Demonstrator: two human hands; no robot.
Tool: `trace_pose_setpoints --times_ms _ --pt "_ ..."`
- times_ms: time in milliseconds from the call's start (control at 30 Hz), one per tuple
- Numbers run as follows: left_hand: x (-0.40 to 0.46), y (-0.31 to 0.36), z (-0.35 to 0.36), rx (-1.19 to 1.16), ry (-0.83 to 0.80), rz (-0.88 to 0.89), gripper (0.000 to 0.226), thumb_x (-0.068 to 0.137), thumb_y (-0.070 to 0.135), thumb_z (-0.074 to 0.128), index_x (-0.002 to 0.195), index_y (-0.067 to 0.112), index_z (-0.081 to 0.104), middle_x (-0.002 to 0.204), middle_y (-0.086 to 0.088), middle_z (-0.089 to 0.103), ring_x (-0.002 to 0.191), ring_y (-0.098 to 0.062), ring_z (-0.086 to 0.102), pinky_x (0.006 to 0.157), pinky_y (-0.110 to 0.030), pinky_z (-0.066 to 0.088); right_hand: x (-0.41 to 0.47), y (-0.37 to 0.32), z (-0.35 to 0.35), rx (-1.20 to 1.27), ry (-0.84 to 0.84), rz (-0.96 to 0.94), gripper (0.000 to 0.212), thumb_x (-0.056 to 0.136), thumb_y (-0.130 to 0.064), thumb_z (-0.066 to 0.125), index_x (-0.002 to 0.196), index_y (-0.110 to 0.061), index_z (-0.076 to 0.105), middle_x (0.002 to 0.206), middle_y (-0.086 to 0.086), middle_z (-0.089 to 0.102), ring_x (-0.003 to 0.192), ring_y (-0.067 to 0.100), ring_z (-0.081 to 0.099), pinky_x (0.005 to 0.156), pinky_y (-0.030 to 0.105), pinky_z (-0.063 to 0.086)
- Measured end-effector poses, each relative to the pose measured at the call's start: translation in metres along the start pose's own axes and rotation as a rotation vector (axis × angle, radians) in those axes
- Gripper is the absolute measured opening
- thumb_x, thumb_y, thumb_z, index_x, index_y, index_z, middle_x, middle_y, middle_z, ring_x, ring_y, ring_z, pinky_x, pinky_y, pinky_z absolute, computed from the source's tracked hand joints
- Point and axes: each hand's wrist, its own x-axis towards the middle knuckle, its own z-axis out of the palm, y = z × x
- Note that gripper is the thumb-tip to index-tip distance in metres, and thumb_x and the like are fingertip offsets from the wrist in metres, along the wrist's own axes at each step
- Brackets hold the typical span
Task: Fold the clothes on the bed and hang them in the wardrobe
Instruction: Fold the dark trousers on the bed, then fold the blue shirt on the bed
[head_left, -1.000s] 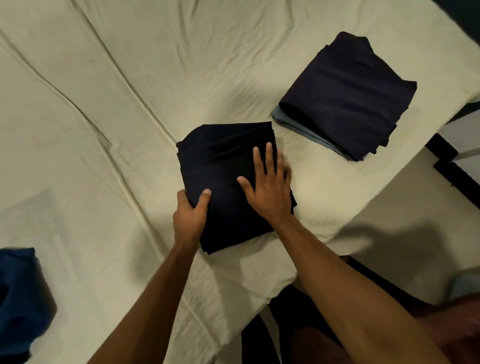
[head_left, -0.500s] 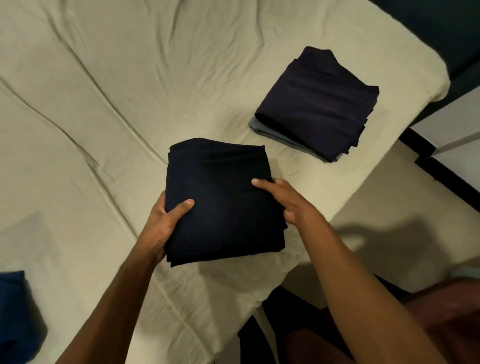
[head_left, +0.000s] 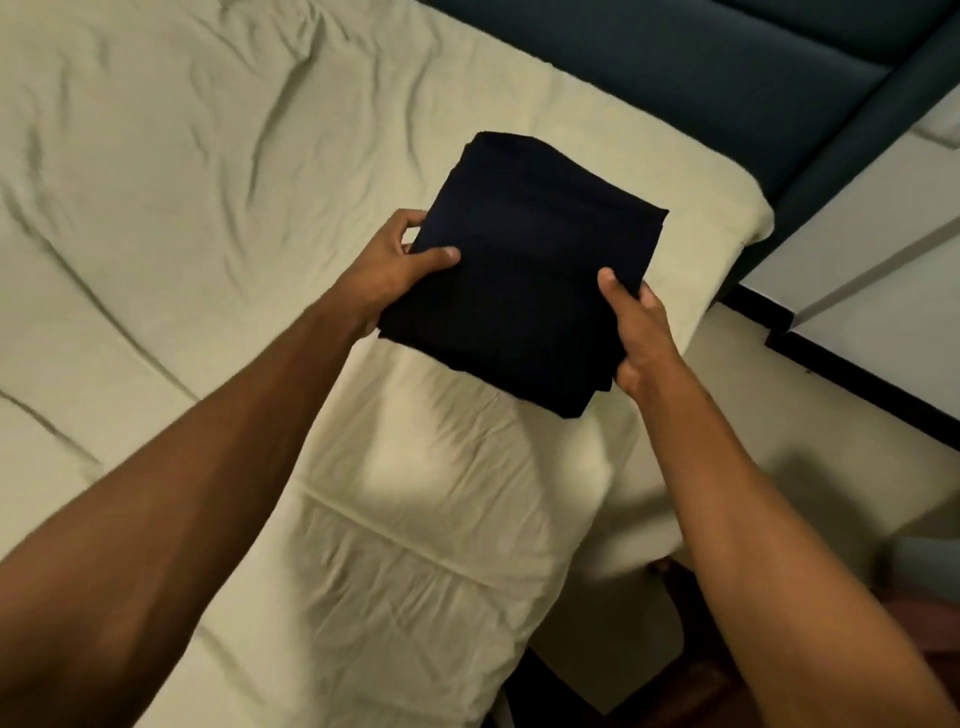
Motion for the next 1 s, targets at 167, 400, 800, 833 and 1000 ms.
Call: trace_pose_setpoints --times_ms 167,400,800,833,1000 --pt "0.061 -0.022 0.024 0.227 -0.010 -0.073 0.056 0.088 0.030 0.075 0.136 0.024 0.046 0.118 -0.010 0.065 0.102 -0.025 0.067 0.080 -0.033 0.056 0.054 0.003 -0.016 -0.157 0.104 0.116 0.046 0.093 -0.031 0.067 0.135 -0.019 0.053 0.127 0.003 0.064 0.111 0.022 0.063 0.093 0.041 0.055" --pt "0.067 -0.064 0.038 0.293 0.159 -0.147 0.053 0.090 0.041 0.071 0.134 0.027 0.046 0.120 -0.009 0.061 0.106 -0.028 0.063 0.096 -0.046 0.053 0.077 0.020 -0.027 -0.313 0.165 0.120 0.041 0.095 -0.028 0.065 0.132 -0.014 0.053 0.123 0.004 0.064 0.109 0.022 0.062 0.094 0.042 0.054" --pt "-0.010 -0.071 0.033 0.444 0.262 -0.173 0.044 0.097 0.033 0.060 0.136 0.015 0.048 0.125 -0.011 0.061 0.112 -0.031 0.061 0.094 -0.047 0.052 0.032 0.038 -0.015 -0.494 0.388 0.118 0.041 0.097 -0.040 0.058 0.126 -0.012 0.051 0.112 0.003 0.056 0.096 0.023 0.057 0.094 0.042 0.053" --pt "-0.025 -0.076 0.030 0.462 0.253 -0.178 0.044 0.097 0.033 0.060 0.135 0.016 0.049 0.126 -0.010 0.061 0.114 -0.029 0.060 0.094 -0.046 0.051 0.024 0.040 -0.014 -0.508 0.400 0.127 0.040 0.097 -0.041 0.058 0.124 -0.012 0.051 0.111 0.004 0.057 0.092 0.023 0.058 0.092 0.044 0.054" --pt "-0.112 -0.117 -0.002 0.380 0.274 -0.255 0.032 0.095 0.035 0.063 0.125 0.022 0.059 0.119 -0.005 0.065 0.105 -0.026 0.066 0.096 -0.044 0.051 -0.033 0.062 -0.005 -0.440 0.448 0.204 0.036 0.097 -0.043 0.055 0.116 -0.014 0.048 0.100 0.009 0.061 0.062 0.023 0.061 0.060 0.035 0.054"
